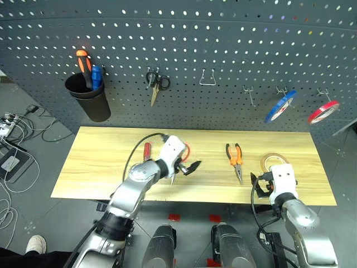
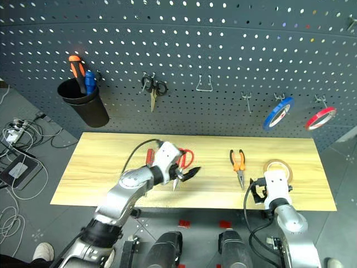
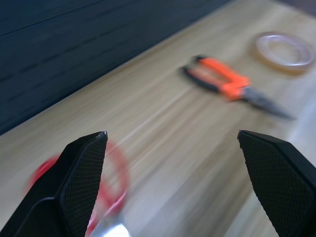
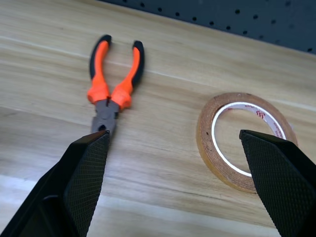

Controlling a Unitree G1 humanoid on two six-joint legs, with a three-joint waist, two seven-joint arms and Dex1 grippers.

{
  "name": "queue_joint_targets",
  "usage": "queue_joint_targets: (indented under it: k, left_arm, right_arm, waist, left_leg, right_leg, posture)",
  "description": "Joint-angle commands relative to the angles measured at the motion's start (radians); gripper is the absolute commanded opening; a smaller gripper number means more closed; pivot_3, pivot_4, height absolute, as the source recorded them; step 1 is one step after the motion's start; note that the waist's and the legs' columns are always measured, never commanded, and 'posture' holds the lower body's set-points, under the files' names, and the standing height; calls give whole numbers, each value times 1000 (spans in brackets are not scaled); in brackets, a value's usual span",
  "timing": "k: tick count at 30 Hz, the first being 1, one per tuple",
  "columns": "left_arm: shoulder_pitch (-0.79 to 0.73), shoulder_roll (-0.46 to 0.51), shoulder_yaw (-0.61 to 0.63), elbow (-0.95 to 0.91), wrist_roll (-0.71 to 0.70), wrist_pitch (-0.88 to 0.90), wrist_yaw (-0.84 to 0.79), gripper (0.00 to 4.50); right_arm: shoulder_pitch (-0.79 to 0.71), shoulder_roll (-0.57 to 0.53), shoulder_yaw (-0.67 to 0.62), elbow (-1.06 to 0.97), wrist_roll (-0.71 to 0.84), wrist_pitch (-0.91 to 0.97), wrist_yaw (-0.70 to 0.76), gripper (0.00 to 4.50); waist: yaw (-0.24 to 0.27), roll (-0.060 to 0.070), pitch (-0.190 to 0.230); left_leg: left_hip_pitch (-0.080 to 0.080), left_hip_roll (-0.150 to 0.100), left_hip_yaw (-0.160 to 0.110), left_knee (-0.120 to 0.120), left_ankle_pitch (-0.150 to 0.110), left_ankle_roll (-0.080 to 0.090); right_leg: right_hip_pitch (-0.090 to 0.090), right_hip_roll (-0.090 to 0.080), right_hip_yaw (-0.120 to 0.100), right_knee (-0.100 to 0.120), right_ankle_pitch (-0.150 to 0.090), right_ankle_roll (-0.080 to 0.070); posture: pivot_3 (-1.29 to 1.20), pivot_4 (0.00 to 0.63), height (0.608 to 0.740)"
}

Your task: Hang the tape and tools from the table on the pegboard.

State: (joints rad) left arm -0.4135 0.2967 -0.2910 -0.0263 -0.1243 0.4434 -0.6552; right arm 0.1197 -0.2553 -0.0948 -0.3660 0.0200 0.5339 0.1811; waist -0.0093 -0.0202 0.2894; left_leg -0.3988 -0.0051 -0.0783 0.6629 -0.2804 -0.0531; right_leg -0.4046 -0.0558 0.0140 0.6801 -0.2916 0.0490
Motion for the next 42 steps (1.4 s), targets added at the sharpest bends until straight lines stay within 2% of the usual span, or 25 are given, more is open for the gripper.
queue_joint_targets:
  k: [1, 4, 13, 19, 25, 31, 35, 42]
  left_arm:
    - [-57, -20, -74, 45, 16, -89, -92, 4465]
    - [-105, -46, -122, 115, 49, -172, -130, 4465]
    - [-203, -148, -147, 320, 99, -294, -147, 4465]
    - [-244, -212, -147, 370, 105, -304, -160, 4465]
    - [-272, -261, -125, 384, 90, -271, -152, 4465]
    - [-284, -268, -111, 385, 89, -256, -156, 4465]
    - [-286, -265, -106, 386, 94, -256, -161, 4500]
    - [-282, -258, -96, 375, 96, -249, -167, 4500]
  right_arm:
    - [-30, -8, -28, 40, 15, -6, 2, 4500]
    - [-72, -9, -34, 78, 19, -8, -2, 4500]
    - [-202, -49, -60, 240, 28, -54, 25, 4500]
    - [-241, -65, -83, 309, 47, -72, 33, 4500]
    - [-270, -28, -126, 366, 105, -52, 25, 4500]
    - [-283, -10, -130, 388, 138, -21, 27, 4500]
    - [-286, -11, -124, 397, 140, -22, 34, 3650]
    - [-276, -26, -102, 412, 117, -51, 45, 1243]
  waist:
    - [-9, 0, 12]
    - [-19, 0, 31]
    - [-22, -1, 79]
    - [-20, -3, 103]
    - [-20, -3, 113]
    - [-20, -3, 117]
    - [-20, -3, 117]
    - [-20, -3, 117]
  left_leg:
    - [-1, 0, 0, 0, 0, 0]
    - [-1, 0, 0, 0, 0, 0]
    - [-2, 0, 1, 2, 0, 0]
    - [-3, 1, 1, 2, 0, 0]
    - [-3, 1, 2, 2, 0, 0]
    - [-3, 1, 3, 1, 0, 0]
    - [-3, 1, 3, 1, 0, -1]
    - [-3, 2, 3, 1, 1, -1]
  right_leg:
    - [-1, 0, 0, 0, 0, 0]
    - [-1, 0, 0, 0, 0, 0]
    - [-2, 0, 0, 1, 0, 0]
    - [-2, 0, 0, 1, 0, 0]
    - [-2, 0, 0, 2, 0, 1]
    - [-3, 0, 0, 1, 0, 1]
    - [-3, 0, 0, 1, 0, 1]
    - [-3, 0, 0, 1, 0, 1]
  posture:
    - [11, 387, 740]
    - [4, 409, 740]
    - [19, 453, 740]
    - [36, 469, 740]
    - [38, 471, 740]
    - [46, 463, 740]
    - [47, 461, 740]
    - [57, 451, 740]
